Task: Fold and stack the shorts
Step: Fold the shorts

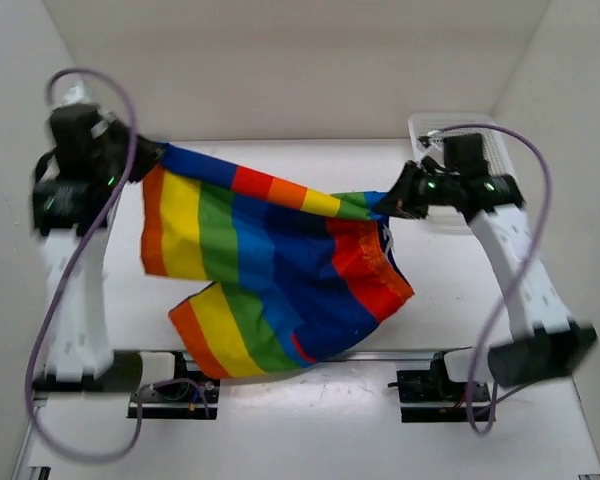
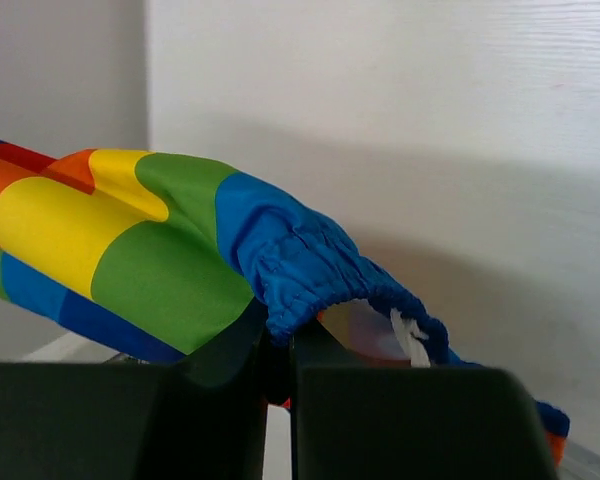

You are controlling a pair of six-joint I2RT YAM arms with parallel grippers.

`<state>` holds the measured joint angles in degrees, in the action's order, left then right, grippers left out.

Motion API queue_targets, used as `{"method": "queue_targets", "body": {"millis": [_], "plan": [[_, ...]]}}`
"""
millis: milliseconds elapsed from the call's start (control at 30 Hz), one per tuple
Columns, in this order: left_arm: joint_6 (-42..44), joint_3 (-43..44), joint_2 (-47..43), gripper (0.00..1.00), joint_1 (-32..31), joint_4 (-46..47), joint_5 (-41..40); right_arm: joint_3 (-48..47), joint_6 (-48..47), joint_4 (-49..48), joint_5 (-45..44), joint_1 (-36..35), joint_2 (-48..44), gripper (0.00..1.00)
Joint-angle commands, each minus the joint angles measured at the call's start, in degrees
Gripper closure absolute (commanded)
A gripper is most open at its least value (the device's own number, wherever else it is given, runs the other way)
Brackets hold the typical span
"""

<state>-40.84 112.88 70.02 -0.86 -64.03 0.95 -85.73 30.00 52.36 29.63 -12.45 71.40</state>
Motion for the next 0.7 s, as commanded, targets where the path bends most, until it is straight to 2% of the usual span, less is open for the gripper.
{"method": "queue_targets", "body": {"millis": [0, 100, 233, 300, 433, 533, 633, 667], "plan": [[1.82, -2.58, 10.64, 0.90, 1.91, 8.74, -7.54, 0.58, -2.39, -7.34, -9.05, 1.55, 10.84, 1.00], [3.04, 0.84, 21.71, 0.90, 2.44, 9.27, -7.54, -6.88, -4.16, -8.94, -11.51, 1.55, 28.73, 1.00], [5.50, 10.57, 36.99, 0.90, 2.97, 9.27, -5.88, -22.40, -4.77, -8.94, -12.22, 1.55, 44.15, 1.00], [5.51, 14.02, 40.97, 0.90, 2.97, 9.27, -4.56, -26.75, -3.37, -8.94, -11.35, 1.55, 50.56, 1.00], [7.79, 21.23, 47.39, 0.90, 3.50, 8.57, -2.19, -35.80, -2.14, -8.94, -8.72, 2.08, 56.48, 1.00], [8.41, 24.75, 49.16, 0.90, 3.50, 7.96, 0.10, -38.10, -2.14, -8.94, -7.48, 2.08, 57.72, 1.00], [8.94, 23.71, 46.45, 0.90, 3.50, 6.20, 2.56, -38.10, -2.75, -8.41, -5.20, 2.60, 56.40, 1.00], [8.94, 20.48, 44.78, 0.90, 2.80, 6.20, 3.26, -36.28, -2.75, -8.41, -4.67, 2.60, 54.74, 1.00]]}}
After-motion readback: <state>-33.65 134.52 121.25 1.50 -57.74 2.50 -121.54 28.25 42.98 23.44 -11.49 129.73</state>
